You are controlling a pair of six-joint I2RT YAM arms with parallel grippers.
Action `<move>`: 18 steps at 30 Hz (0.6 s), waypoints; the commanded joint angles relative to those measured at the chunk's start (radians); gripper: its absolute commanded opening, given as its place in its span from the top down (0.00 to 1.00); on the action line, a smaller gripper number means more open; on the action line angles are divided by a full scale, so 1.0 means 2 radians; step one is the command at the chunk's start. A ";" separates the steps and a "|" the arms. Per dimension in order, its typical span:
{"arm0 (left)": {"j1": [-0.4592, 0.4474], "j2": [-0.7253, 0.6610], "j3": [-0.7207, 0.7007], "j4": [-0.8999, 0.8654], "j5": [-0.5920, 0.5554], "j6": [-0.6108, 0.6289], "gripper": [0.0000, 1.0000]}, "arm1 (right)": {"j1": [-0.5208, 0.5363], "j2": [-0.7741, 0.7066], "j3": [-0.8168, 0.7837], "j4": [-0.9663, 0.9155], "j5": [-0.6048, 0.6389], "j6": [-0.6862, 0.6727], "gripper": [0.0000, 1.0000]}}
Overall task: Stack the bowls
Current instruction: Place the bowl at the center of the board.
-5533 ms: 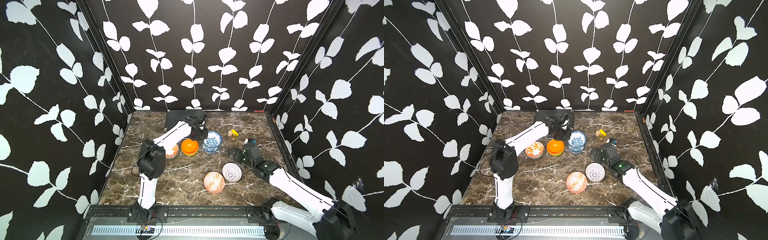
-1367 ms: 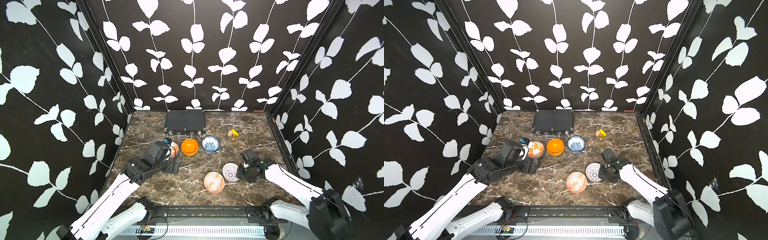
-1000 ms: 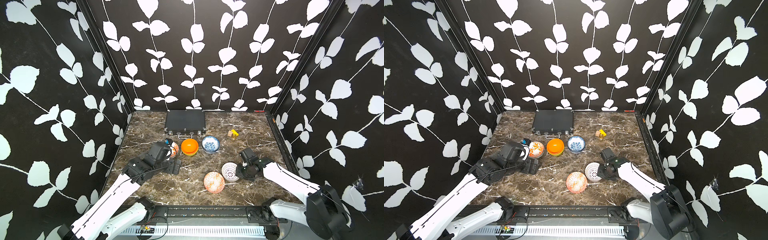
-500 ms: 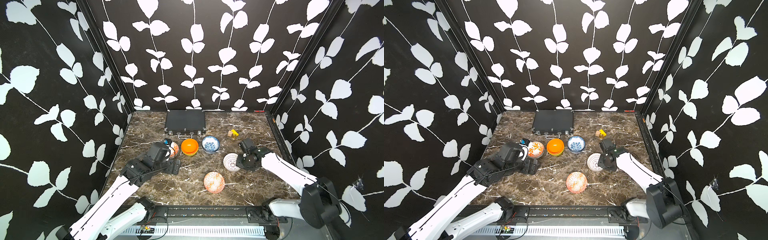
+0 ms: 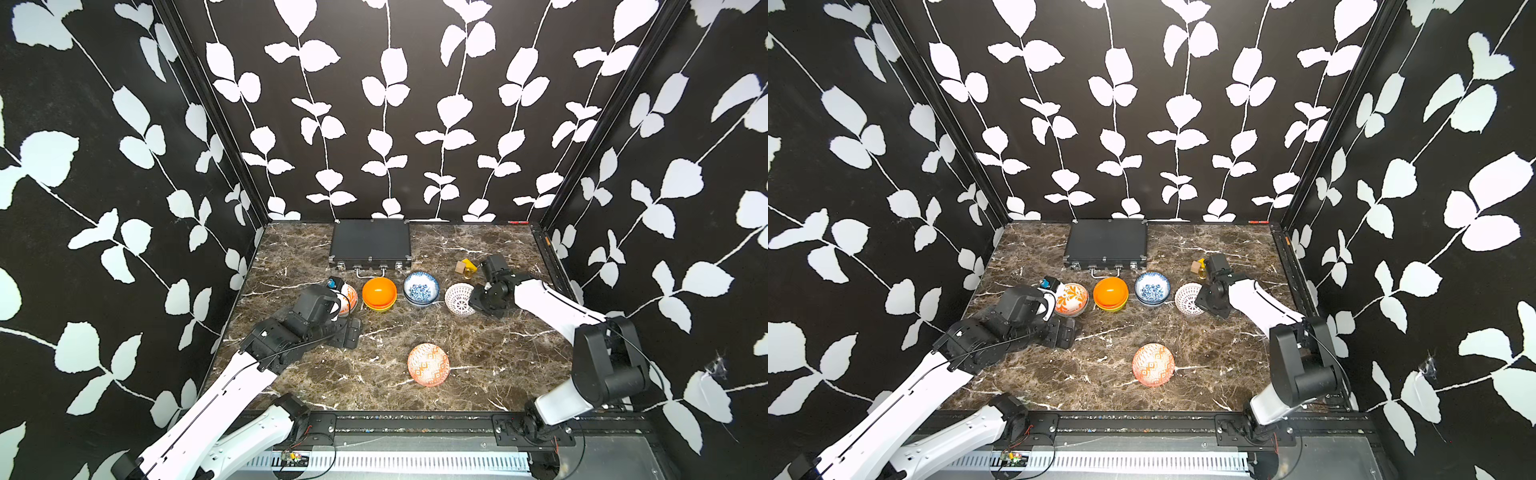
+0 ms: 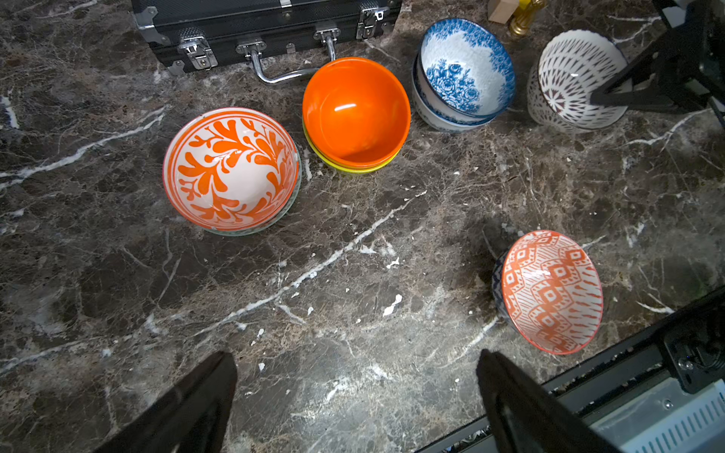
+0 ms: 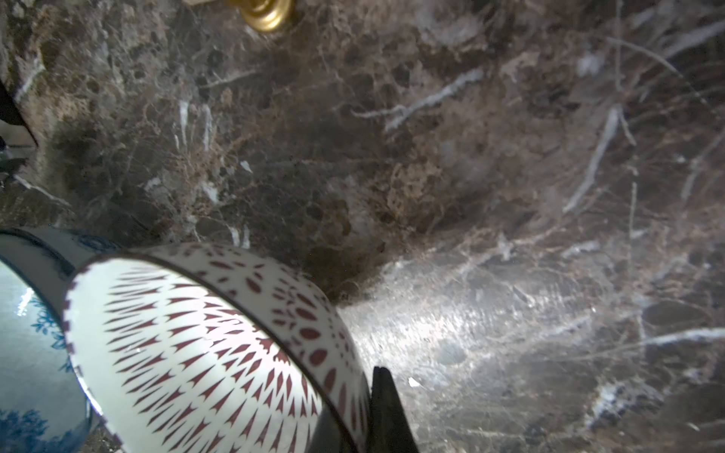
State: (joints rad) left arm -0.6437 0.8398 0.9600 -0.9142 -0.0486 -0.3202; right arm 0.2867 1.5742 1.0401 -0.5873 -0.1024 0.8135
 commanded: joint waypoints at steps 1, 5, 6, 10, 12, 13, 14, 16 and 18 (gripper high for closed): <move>-0.001 -0.009 -0.006 0.004 -0.009 0.005 0.02 | -0.004 0.009 0.022 0.027 -0.015 -0.005 1.00; -0.002 -0.009 -0.006 0.004 -0.011 0.004 0.01 | -0.011 0.034 0.025 0.045 -0.028 -0.003 1.00; -0.002 -0.009 -0.006 0.004 -0.011 0.004 0.01 | -0.012 0.037 0.026 0.047 -0.031 -0.003 1.00; -0.001 -0.008 -0.006 0.003 -0.013 0.003 0.01 | -0.014 0.047 0.028 0.053 -0.034 -0.003 1.00; -0.002 -0.007 -0.006 0.003 -0.014 0.003 0.01 | -0.015 0.052 0.027 0.057 -0.036 -0.003 1.00; -0.002 -0.007 -0.006 0.003 -0.014 0.002 0.01 | -0.017 0.055 0.027 0.060 -0.039 -0.002 1.00; -0.002 -0.007 -0.006 0.003 -0.015 0.002 0.01 | -0.017 0.056 0.027 0.062 -0.042 -0.002 1.00; -0.002 -0.008 -0.006 0.002 -0.017 0.002 0.01 | -0.019 0.060 0.028 0.064 -0.043 -0.001 1.00; -0.002 -0.009 -0.006 0.002 -0.017 0.002 0.01 | -0.019 0.063 0.031 0.065 -0.043 -0.002 1.00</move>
State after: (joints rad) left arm -0.6437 0.8360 0.9600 -0.9142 -0.0696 -0.3206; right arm 0.2558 1.6951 1.0672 -0.4988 -0.1730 0.8112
